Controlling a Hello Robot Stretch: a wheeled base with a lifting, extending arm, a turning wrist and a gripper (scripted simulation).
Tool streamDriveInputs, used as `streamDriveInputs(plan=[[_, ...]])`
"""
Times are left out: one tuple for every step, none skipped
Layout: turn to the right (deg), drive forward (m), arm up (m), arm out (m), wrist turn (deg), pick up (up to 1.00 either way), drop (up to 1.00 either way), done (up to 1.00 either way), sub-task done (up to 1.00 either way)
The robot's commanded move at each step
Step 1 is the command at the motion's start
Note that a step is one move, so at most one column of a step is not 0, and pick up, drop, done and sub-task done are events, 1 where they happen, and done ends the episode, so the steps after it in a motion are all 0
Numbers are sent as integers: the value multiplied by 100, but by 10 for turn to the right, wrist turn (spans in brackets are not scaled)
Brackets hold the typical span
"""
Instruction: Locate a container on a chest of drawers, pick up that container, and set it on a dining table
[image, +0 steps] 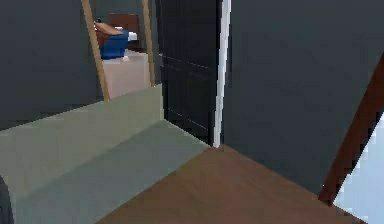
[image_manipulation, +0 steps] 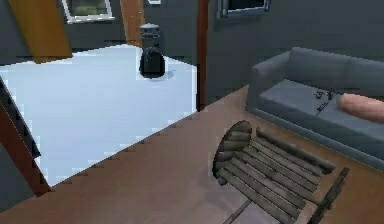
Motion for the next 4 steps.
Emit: streamDriveInputs(plan=[[-300, 0, 0, 0, 0, 0, 0, 0, 0], [0, 5, 0, 0, 0, 0, 0, 0, 0], [60, 0, 0, 0, 0, 0, 0, 0, 0], [0, 100, 0, 0, 0, 0, 0, 0, 0]])
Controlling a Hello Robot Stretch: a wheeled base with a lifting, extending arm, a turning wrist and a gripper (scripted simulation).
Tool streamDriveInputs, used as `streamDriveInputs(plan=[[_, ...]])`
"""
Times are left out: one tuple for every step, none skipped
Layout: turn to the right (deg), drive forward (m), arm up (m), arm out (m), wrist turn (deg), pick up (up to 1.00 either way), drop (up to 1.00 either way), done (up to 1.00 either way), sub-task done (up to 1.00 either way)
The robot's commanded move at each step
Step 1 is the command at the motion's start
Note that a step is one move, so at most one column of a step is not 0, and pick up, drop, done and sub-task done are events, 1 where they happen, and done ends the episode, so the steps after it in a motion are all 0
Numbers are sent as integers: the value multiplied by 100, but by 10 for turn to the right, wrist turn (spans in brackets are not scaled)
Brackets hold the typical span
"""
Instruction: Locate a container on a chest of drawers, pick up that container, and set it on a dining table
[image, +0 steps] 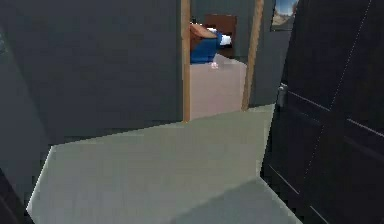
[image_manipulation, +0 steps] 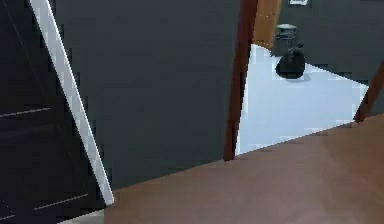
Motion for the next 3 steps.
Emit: streamDriveInputs(plan=[[0, 100, 0, 0, 0, 0, 0, 0, 0], [60, 0, 0, 0, 0, 0, 0, 0, 0], [0, 45, 0, 0, 0, 0, 0, 0, 0]])
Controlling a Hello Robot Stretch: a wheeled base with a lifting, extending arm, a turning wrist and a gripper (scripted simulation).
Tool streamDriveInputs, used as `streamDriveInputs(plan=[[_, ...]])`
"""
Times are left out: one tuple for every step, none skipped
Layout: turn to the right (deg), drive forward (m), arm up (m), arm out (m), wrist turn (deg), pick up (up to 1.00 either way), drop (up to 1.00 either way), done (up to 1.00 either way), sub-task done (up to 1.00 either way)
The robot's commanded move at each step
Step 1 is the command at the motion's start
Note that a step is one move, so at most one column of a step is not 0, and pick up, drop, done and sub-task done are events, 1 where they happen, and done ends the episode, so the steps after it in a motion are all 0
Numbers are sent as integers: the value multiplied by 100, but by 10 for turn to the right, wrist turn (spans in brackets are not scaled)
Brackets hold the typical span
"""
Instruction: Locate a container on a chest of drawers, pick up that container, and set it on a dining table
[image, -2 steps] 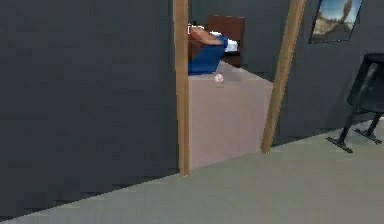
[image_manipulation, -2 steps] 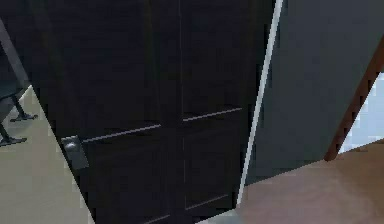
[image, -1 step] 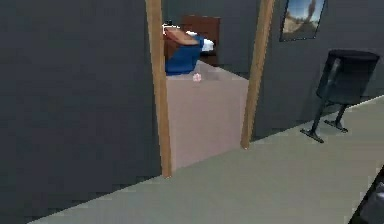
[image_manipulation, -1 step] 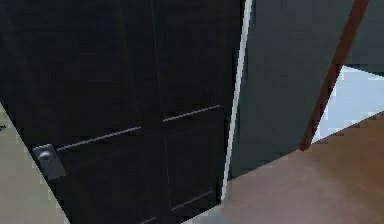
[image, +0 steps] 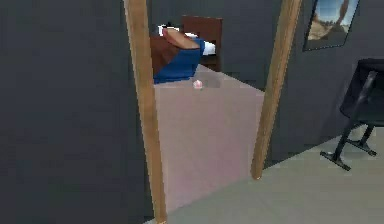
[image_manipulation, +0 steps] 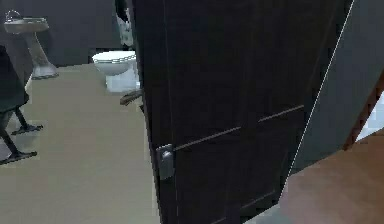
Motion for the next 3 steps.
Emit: streamDriveInputs(plan=[[420, 0, 0, 0, 0, 0, 0, 0, 0], [0, 20, 0, 0, 0, 0, 0, 0, 0], [-330, 0, 0, 0, 0, 0, 0, 0, 0]])
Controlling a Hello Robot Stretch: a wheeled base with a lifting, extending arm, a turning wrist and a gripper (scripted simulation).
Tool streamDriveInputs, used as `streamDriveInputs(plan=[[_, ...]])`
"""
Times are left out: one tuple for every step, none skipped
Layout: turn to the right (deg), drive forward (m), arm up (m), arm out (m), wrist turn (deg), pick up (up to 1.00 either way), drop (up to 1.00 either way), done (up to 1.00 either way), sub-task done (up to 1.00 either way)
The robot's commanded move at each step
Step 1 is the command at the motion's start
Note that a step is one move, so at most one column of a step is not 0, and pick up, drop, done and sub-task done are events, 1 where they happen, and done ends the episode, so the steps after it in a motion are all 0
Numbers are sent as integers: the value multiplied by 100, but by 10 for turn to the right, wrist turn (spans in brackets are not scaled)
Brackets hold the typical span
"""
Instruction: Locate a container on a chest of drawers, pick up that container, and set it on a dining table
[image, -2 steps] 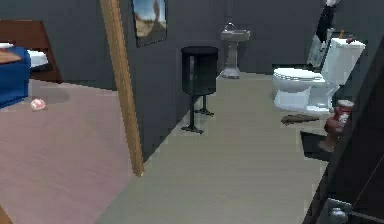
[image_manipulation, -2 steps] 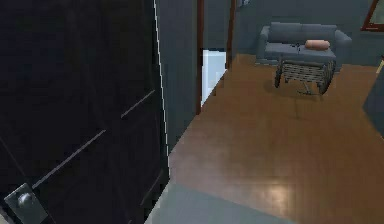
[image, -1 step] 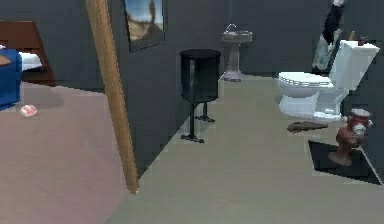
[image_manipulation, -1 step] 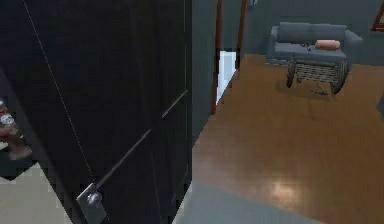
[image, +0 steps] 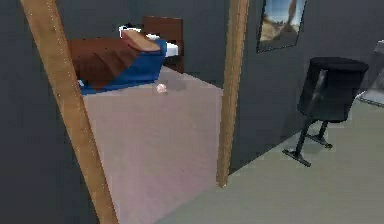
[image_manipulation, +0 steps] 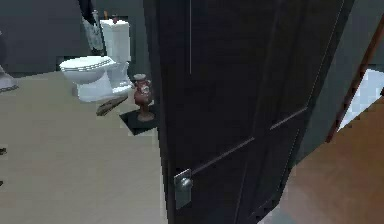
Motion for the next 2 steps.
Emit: streamDriveInputs(plan=[[0, 90, 0, 0, 0, 0, 0, 0, 0], [-330, 0, 0, 0, 0, 0, 0, 0, 0]])
